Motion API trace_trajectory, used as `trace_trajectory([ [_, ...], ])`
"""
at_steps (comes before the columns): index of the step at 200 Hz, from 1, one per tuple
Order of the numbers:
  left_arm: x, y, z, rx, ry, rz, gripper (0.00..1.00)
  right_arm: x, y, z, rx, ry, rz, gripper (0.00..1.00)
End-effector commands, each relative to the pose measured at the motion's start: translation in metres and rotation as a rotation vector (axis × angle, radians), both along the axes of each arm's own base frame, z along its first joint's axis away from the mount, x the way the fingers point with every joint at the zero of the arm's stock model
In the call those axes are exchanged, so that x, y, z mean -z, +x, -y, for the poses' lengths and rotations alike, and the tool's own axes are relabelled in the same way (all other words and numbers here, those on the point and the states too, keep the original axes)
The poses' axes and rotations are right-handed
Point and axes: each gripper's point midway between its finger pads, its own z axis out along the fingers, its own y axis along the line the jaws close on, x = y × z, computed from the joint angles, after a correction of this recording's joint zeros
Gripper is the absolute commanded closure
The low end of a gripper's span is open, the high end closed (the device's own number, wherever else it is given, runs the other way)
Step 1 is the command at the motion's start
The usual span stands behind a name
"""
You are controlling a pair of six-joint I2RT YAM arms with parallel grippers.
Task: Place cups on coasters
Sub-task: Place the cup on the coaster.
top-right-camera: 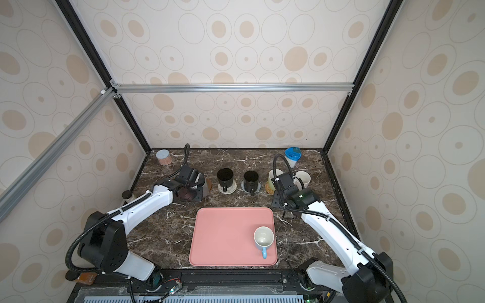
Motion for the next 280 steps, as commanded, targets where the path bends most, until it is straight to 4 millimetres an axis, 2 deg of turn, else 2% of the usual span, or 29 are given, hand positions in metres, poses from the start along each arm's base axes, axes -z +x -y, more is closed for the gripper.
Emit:
trace_trajectory([
  [1, -0.032, 0.04, 0.002, 0.013, -0.022, 0.132, 0.96, 0.001, -0.007, 0.008, 0.028, -0.008, -0.006, 0.57],
  [49, -0.019, 0.065, -0.007, -0.024, -0.028, 0.12, 0.96, -0.001, -0.01, 0.011, 0.04, -0.002, 0.003, 0.57],
  [96, -0.015, 0.078, -0.009, -0.033, -0.029, 0.111, 0.97, -0.002, -0.015, 0.015, 0.053, -0.006, 0.011, 0.57],
  [280, 0.009, 0.074, -0.011, -0.056, -0.018, 0.035, 0.94, 0.005, -0.021, 0.018, 0.057, -0.003, -0.002, 0.57],
])
